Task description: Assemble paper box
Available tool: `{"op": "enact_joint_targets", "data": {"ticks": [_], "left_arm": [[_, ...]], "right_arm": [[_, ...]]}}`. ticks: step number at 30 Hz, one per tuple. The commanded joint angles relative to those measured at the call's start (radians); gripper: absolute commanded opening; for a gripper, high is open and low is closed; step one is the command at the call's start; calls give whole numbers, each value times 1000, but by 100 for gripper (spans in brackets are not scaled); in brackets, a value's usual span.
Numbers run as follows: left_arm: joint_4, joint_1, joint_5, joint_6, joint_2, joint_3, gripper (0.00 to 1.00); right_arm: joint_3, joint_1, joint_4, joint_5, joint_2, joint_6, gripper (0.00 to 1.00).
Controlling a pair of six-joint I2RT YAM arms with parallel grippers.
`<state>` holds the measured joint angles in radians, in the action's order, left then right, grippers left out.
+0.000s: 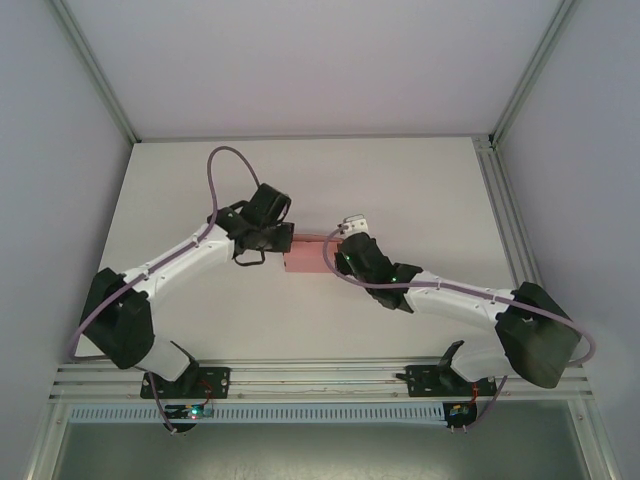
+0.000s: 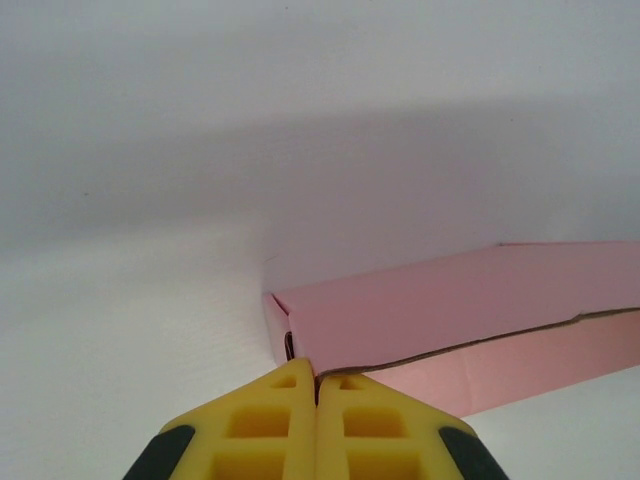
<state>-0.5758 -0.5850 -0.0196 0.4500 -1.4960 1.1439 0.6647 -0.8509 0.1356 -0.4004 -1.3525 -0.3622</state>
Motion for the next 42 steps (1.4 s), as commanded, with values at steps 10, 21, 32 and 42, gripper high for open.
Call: {"op": "enact_joint_targets", "data": {"ticks": [10, 21, 32, 42], "left_arm": [[404, -123, 81, 95, 174, -537, 0], [495, -182, 210, 96, 225, -631, 0], [495, -216, 257, 94, 165, -583, 0], [488, -225, 259, 103, 178, -579, 0]], "right_arm": [[-186, -70, 168, 27, -19, 100, 0], [-68, -59, -51, 159, 114, 3, 50], [104, 94, -190, 175, 81, -252, 98], [25, 165, -265, 351, -17, -359, 81]]}}
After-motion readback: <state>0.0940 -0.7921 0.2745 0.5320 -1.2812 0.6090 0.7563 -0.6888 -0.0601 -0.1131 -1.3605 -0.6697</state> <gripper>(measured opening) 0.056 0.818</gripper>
